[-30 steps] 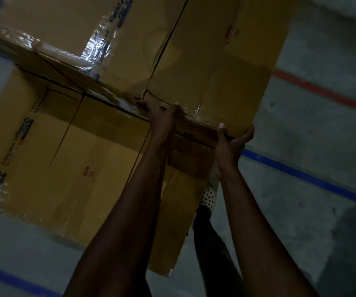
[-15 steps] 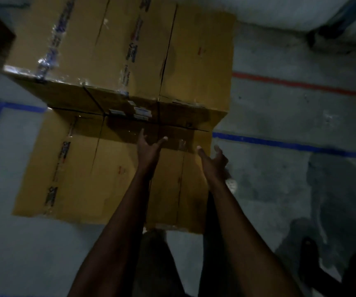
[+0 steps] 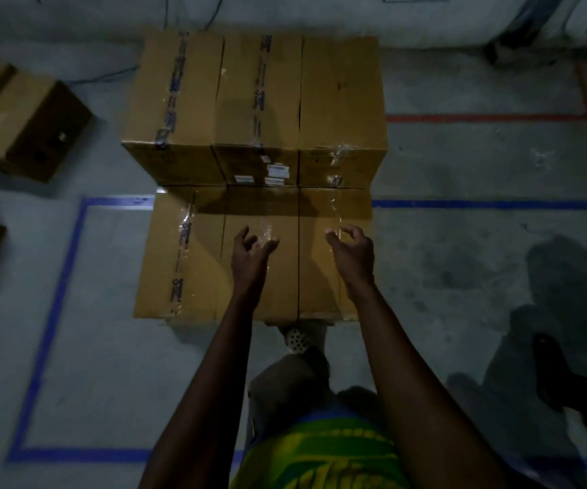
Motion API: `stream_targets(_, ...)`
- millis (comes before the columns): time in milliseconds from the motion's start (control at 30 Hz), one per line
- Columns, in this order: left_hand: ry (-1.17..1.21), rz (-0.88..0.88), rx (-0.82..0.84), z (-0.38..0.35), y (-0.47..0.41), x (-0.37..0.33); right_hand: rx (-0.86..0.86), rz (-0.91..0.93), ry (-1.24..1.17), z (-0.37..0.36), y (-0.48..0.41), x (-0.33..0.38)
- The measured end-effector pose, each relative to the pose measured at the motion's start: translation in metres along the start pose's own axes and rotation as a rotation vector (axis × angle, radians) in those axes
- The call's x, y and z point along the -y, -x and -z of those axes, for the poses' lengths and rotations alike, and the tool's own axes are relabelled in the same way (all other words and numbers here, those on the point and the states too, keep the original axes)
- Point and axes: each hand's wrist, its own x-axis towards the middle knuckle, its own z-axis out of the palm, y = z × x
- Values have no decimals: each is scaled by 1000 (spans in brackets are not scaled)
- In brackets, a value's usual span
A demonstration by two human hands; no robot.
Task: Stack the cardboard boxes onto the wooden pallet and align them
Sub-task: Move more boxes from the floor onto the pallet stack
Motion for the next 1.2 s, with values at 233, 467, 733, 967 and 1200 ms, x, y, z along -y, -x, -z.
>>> stream_targets(233,21,-71,-41,99,66,24,107,50,-91,-41,111,-12)
stream_targets(467,107,-67,-163,227,119,39,281,203,19,-118,228,-6)
stream_targets(733,273,-69,-382,438,112,66,600,358,163,-301,338,45)
stream_targets(967,334,-59,-653,680,91,96,842,385,189,-537,459,88)
stream_targets(1200,365,-15,-793,866,72,98,1039,414,284,-697,563,126)
